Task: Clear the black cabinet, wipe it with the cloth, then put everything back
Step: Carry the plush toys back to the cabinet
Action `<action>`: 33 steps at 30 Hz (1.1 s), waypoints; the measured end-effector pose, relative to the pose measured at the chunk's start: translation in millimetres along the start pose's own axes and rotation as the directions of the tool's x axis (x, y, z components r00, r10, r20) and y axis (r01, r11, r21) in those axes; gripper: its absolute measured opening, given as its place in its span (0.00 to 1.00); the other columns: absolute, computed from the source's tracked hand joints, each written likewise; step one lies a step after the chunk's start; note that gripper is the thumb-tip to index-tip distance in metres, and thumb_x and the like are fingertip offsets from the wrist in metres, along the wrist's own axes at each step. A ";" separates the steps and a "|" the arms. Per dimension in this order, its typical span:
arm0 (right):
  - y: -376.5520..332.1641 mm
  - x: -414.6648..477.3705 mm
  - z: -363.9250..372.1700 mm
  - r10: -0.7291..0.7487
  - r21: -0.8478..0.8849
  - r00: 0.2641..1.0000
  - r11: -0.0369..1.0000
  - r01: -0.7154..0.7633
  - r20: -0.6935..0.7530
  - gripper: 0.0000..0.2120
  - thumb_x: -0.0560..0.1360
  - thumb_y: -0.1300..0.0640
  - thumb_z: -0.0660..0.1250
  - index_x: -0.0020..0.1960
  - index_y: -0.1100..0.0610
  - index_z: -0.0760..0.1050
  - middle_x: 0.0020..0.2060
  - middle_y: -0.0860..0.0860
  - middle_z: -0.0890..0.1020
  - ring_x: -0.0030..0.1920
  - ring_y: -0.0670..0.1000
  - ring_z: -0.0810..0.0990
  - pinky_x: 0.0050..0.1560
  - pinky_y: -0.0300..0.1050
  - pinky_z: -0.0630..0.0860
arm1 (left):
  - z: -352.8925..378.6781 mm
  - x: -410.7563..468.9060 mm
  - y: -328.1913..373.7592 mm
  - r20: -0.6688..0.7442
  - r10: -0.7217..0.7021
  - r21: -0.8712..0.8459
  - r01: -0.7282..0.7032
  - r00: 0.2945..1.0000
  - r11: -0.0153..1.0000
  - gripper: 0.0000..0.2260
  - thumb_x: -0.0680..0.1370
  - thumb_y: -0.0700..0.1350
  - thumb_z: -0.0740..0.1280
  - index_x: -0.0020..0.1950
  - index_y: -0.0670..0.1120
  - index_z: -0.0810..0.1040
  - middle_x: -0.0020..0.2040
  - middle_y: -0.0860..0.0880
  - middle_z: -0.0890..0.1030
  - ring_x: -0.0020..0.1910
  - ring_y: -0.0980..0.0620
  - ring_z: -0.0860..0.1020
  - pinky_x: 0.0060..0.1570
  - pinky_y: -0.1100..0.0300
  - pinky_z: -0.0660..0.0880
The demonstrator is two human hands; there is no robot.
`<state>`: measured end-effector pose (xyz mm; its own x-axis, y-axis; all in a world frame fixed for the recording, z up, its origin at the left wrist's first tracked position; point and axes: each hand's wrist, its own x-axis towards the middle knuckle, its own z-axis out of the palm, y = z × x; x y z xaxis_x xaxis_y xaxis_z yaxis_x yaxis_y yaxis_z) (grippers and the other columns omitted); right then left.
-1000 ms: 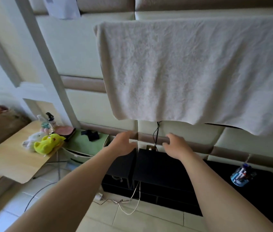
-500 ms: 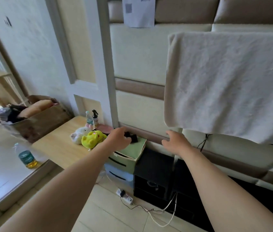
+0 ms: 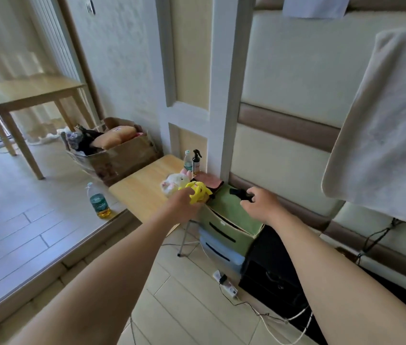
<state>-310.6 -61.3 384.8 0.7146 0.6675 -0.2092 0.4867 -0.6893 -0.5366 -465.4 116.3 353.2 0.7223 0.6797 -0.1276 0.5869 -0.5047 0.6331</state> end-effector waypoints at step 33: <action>7.2 399.8 170.5 0.275 0.245 0.888 0.893 -0.378 0.368 0.19 0.78 0.53 0.63 0.66 0.60 0.73 0.53 0.53 0.75 0.53 0.55 0.73 0.49 0.44 0.68 | 59.8 395.5 -134.3 0.281 -0.288 0.135 0.260 0.915 0.956 0.20 0.79 0.48 0.68 0.69 0.45 0.75 0.60 0.45 0.79 0.53 0.47 0.76 0.50 0.61 0.69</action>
<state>-107.0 248.6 157.9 0.5837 0.5071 -0.6341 0.0415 -0.7986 -0.6005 -236.7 421.1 172.1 0.5947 0.6185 -0.5136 0.7982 -0.3776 0.4694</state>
